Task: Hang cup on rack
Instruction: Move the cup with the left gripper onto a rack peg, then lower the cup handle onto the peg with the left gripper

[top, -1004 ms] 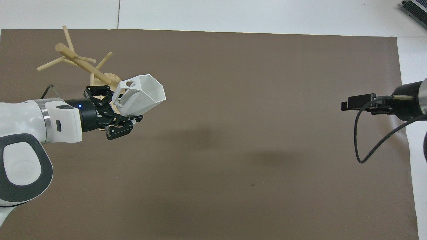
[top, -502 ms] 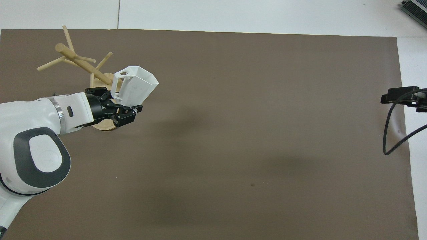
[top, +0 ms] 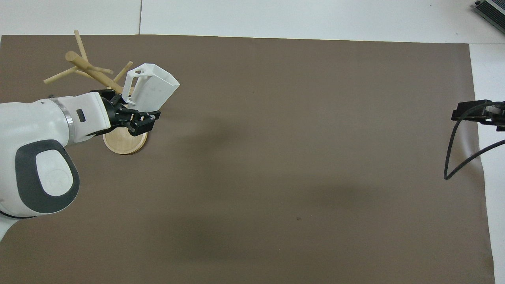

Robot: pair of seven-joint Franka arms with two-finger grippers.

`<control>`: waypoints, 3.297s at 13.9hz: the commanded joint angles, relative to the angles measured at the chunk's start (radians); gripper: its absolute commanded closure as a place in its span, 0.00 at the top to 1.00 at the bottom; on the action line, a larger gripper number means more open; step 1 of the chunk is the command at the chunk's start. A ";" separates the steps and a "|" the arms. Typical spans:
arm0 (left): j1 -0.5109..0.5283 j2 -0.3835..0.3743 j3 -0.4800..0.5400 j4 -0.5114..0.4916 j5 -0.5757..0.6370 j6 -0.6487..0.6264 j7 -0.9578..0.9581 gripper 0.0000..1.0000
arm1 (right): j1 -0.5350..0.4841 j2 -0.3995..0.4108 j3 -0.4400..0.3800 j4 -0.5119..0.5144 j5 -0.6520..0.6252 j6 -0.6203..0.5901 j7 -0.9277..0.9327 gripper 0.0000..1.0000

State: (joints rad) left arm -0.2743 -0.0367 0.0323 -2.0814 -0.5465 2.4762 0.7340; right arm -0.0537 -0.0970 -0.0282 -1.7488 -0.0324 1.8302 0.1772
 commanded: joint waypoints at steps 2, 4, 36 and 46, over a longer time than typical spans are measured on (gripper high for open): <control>-0.002 0.038 -0.002 0.029 0.062 0.024 -0.119 0.00 | 0.001 -0.007 0.016 -0.080 -0.009 0.075 0.004 1.00; -0.002 0.041 -0.003 0.014 0.063 0.075 -0.148 0.00 | 0.002 -0.016 0.033 -0.118 -0.006 0.070 -0.027 1.00; 0.106 0.078 0.006 -0.043 0.062 0.138 -0.448 0.00 | 0.000 -0.064 0.068 -0.173 0.085 0.003 -0.021 1.00; 0.132 0.078 0.008 -0.008 0.075 0.048 -0.524 1.00 | -0.002 -0.064 0.068 -0.172 0.085 0.003 -0.021 1.00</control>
State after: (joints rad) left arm -0.1728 0.0385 0.0422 -2.1209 -0.5089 2.5839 0.2331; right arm -0.0457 -0.1487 0.0387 -1.9156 0.0331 1.8297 0.1684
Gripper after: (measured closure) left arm 0.000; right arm 0.000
